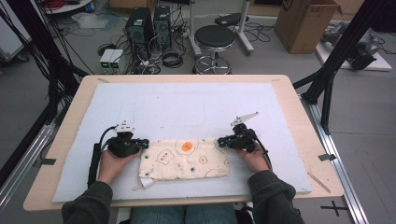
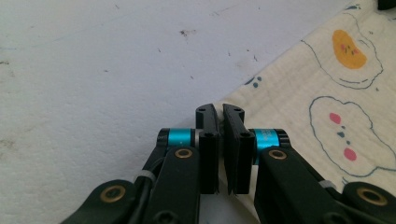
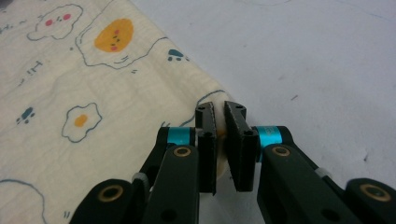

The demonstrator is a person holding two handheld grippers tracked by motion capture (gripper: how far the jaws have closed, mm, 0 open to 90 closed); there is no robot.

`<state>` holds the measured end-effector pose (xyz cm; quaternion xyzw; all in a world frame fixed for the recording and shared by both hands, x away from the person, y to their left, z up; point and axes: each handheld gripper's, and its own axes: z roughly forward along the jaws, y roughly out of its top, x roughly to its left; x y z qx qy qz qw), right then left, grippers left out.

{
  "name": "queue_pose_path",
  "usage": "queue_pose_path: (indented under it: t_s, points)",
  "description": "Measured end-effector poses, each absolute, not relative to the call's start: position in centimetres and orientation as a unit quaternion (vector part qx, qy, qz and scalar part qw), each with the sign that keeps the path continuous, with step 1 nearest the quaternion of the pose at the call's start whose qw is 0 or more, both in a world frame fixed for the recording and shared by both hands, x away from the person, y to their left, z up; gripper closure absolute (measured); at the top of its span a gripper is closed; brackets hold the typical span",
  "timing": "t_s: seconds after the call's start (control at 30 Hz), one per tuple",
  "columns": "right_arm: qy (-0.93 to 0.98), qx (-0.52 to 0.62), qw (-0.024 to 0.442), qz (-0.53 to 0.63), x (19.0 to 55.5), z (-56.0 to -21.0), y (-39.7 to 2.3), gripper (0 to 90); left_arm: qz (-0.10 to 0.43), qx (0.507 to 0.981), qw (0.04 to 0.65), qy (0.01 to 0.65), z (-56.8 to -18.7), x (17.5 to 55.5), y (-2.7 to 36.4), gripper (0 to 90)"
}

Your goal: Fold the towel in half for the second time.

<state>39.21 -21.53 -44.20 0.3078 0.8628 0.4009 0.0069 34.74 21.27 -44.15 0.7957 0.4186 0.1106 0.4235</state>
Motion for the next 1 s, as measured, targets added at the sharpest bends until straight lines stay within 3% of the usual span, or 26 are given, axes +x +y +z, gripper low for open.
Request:
queue_pose_path:
  t_s: [0.73,1.0]
  points:
    - [0.838,0.335,0.015,0.431,44.2,-39.9,-22.6,83.8,0.148,0.745,0.476,0.443,-40.9,39.5,21.2,85.3]
    - [0.831,0.374,-0.006,0.412,46.1,-42.6,-22.2,83.7,0.146,0.754,0.453,0.452,-42.5,40.5,21.1,85.3]
